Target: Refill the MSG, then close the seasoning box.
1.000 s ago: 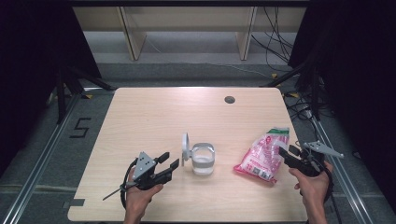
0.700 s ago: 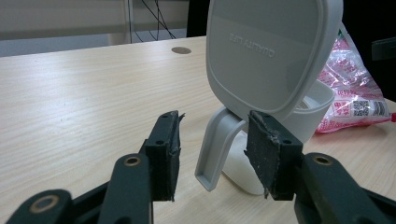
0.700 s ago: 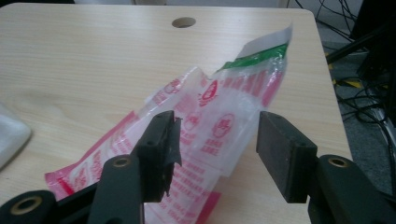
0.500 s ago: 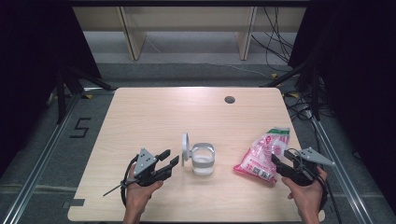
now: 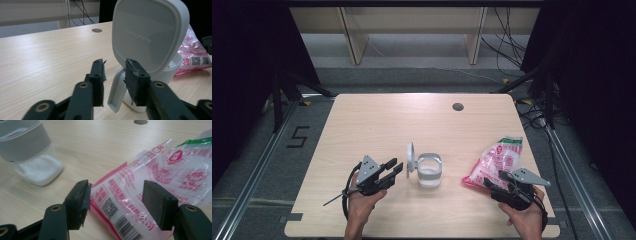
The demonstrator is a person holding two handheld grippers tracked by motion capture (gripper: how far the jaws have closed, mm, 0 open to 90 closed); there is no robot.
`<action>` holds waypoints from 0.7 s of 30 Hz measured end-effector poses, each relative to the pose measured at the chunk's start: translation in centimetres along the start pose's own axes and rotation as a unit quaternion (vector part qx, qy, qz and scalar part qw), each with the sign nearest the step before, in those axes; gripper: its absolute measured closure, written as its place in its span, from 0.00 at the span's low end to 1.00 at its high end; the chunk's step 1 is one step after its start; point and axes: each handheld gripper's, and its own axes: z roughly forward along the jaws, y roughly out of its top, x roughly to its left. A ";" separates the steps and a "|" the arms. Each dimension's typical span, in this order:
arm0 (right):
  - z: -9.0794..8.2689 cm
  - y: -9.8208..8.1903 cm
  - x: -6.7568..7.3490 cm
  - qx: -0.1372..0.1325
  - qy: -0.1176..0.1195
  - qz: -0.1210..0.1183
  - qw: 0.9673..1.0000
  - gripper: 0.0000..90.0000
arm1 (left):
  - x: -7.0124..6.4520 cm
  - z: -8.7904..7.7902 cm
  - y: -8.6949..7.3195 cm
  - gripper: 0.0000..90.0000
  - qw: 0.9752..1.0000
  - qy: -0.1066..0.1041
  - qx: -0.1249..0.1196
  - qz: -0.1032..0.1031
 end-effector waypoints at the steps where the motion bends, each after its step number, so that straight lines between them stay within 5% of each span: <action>1: 0.1 0.0 -0.3 0.002 0.004 -0.023 1.000 0.43 | 0.0 0.0 0.0 0.80 1.000 0.000 0.000 0.000; 2: 0.1 -0.2 0.1 0.001 0.002 -0.007 1.000 0.43 | 0.0 0.1 0.0 0.81 1.000 0.000 0.000 -0.004; 3: 0.2 -0.2 0.0 0.004 0.001 -0.022 1.000 0.42 | 0.0 0.2 0.0 0.82 1.000 0.000 0.002 -0.001; 8: 0.1 -0.4 1.0 0.002 0.012 -0.013 1.000 0.42 | 0.2 0.5 0.0 0.91 1.000 -0.005 0.003 0.021; 11: 0.2 -0.5 1.0 -0.002 0.012 -0.035 0.999 0.42 | 0.2 0.7 -0.1 0.96 1.000 -0.002 0.004 0.020; 12: 0.0 -0.5 1.3 0.008 0.016 -0.022 1.000 0.42 | 0.1 0.7 0.0 0.96 1.000 0.000 0.003 0.020; 20: -0.1 -0.7 1.4 0.005 0.024 -0.040 0.999 0.42 | -0.1 0.9 0.4 0.99 1.000 -0.010 -0.005 0.024; 21: 0.0 -0.7 1.5 0.000 0.024 -0.040 0.999 0.42 | -0.3 0.9 0.5 0.99 1.000 -0.007 -0.003 0.011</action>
